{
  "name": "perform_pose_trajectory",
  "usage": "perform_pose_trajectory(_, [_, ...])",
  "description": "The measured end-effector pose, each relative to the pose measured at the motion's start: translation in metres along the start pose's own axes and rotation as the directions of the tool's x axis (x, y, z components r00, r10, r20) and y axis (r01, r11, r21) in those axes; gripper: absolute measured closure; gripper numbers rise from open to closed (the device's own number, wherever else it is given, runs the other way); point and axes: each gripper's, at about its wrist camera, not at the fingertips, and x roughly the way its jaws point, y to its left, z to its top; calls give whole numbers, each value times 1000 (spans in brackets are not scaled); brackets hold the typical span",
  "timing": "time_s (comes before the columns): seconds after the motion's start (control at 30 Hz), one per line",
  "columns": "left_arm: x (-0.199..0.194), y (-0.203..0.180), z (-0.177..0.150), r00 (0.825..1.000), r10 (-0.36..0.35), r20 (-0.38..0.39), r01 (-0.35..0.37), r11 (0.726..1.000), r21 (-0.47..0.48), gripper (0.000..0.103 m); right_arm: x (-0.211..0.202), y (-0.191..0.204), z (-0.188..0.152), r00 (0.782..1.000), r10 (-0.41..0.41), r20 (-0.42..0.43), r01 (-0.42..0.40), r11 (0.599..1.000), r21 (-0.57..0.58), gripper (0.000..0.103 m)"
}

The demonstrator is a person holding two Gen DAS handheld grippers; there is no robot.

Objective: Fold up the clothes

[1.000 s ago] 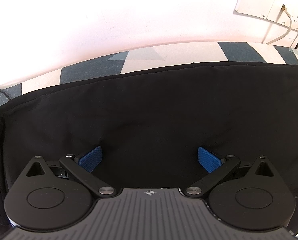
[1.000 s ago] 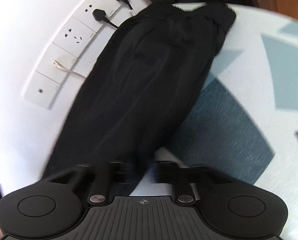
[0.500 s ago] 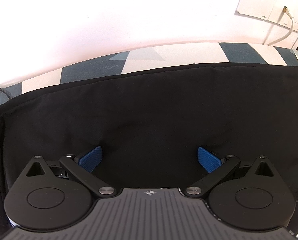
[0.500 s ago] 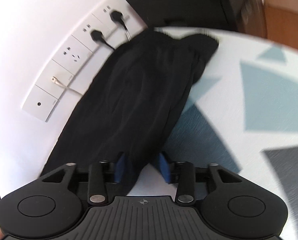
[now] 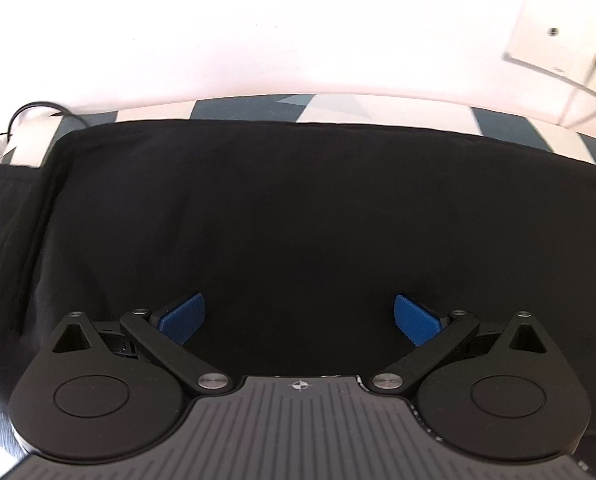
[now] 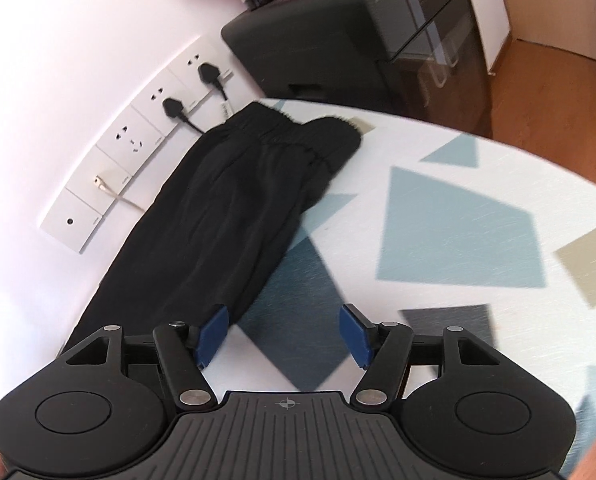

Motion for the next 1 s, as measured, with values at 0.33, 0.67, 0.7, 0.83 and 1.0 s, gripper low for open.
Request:
perform_pose_trajectory(0.33, [-75, 25, -33, 999, -26, 46, 33, 989, -147, 0, -25, -41, 11, 1000, 2, 3, -2, 999, 47, 43])
perform_pose_trajectory(0.67, [-131, 45, -62, 995, 28, 95, -3, 969, -248, 0, -42, -49, 19, 998, 68, -5, -67, 998, 3, 38])
perform_pose_trajectory(0.7, [-133, 45, -65, 996, 27, 90, -3, 967, -254, 0, -44, -49, 20, 997, 71, -6, -71, 997, 0, 37])
perform_pose_trajectory(0.83, [-140, 43, -77, 997, 25, 79, -1, 959, -282, 0, -51, -57, 23, 997, 78, -13, -78, 997, -1, 33])
perform_pose_trajectory(1.0, [-147, 33, -85, 997, 23, 73, -1, 956, -294, 0, -55, -70, 25, 998, 59, -27, -59, 998, 7, 26])
